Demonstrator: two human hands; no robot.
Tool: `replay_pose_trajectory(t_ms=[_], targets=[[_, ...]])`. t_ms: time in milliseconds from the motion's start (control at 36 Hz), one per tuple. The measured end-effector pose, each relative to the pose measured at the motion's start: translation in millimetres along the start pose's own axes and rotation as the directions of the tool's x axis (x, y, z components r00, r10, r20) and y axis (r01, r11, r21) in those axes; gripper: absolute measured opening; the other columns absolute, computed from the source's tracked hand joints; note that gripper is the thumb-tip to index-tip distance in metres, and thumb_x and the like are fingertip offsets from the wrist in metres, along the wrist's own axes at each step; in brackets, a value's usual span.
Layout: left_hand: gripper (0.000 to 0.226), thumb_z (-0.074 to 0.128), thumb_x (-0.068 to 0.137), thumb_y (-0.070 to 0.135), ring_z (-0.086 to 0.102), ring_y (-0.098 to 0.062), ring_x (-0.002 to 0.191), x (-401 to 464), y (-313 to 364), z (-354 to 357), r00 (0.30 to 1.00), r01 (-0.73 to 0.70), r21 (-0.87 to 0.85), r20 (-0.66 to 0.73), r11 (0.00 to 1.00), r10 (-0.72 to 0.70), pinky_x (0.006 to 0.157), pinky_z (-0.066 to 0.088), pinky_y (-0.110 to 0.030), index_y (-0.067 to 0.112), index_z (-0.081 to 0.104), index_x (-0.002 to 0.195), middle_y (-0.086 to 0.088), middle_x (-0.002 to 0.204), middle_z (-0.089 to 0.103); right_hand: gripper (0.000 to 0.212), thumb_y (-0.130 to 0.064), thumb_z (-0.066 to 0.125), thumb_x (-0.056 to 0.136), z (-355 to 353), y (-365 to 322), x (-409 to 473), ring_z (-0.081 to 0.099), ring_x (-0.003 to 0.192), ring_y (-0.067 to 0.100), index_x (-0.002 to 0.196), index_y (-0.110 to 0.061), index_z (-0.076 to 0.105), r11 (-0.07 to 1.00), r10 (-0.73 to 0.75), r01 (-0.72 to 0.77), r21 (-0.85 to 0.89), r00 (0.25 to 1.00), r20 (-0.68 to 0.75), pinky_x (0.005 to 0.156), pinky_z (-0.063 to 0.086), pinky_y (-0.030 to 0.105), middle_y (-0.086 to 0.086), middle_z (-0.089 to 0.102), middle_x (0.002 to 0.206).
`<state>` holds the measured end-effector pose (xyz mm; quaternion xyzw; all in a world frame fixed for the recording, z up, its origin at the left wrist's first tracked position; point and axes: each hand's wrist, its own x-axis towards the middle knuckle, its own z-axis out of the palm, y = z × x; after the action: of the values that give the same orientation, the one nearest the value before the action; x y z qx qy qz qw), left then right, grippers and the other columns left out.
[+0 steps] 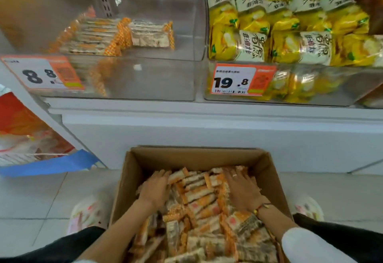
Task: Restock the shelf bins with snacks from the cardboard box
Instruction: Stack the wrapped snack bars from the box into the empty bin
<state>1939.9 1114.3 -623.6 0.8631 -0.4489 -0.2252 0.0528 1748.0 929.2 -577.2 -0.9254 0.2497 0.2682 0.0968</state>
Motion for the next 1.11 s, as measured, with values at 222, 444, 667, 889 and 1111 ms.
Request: replay_pose_trajectory(t_ms=[222,444,667,889,1111], targets=[[0.043,0.040,0.100,0.035,0.040,-0.025,0.128,21,0,33,0.996,0.087,0.085,0.015,0.993,-0.088,0.104,0.038,-0.036,0.016,0.040,0.139,-0.006,0.139,0.042,0.063,-0.020,0.054,0.089,21,10,27,0.028,0.134,0.030,0.146,-0.012,0.028,0.992,-0.020,-0.006,-0.128,0.979,-0.202,0.111,0.023,0.037,0.012,0.029,0.148],[0.039,0.038,0.101,0.032,0.047,-0.024,0.126,12,2,23,1.000,0.008,0.141,0.003,0.990,-0.009,0.095,0.046,-0.038,0.021,0.042,0.138,0.000,0.144,0.045,0.061,-0.030,0.058,0.090,28,15,28,0.041,0.128,0.029,0.142,-0.017,0.029,0.979,-0.037,0.007,-0.202,0.989,-0.144,0.107,0.034,0.042,0.009,0.043,0.139],[0.025,0.039,0.101,0.036,0.061,-0.019,0.085,-2,33,-28,0.994,0.028,-0.194,0.108,0.981,-0.007,0.071,0.050,-0.035,0.018,0.048,0.116,0.002,0.097,0.062,0.063,-0.027,0.050,0.096,18,15,-5,0.016,0.144,0.033,0.149,-0.011,0.020,0.981,-0.023,0.015,-0.193,0.999,-0.037,0.112,0.021,0.048,0.016,0.020,0.155],[0.023,0.051,0.099,0.019,0.064,-0.019,0.091,-28,43,-87,0.972,0.195,-0.694,0.231,0.693,-0.042,0.079,0.053,-0.031,0.007,0.052,0.118,-0.008,0.110,0.063,0.038,-0.021,0.038,0.100,30,16,-26,0.024,0.141,0.031,0.137,-0.014,0.046,0.986,-0.047,0.031,-0.166,0.994,-0.094,0.111,0.022,0.042,0.014,0.038,0.148],[0.024,0.053,0.098,0.019,0.065,-0.010,0.079,-41,45,-69,0.951,0.310,-0.826,0.260,0.472,-0.168,0.063,0.053,-0.021,0.009,0.054,0.120,0.001,0.094,0.065,0.063,-0.054,0.006,0.097,27,15,-1,0.011,0.146,0.035,0.149,-0.024,0.027,1.000,0.018,-0.018,0.000,1.000,0.010,0.115,0.018,0.050,0.013,0.013,0.159]])
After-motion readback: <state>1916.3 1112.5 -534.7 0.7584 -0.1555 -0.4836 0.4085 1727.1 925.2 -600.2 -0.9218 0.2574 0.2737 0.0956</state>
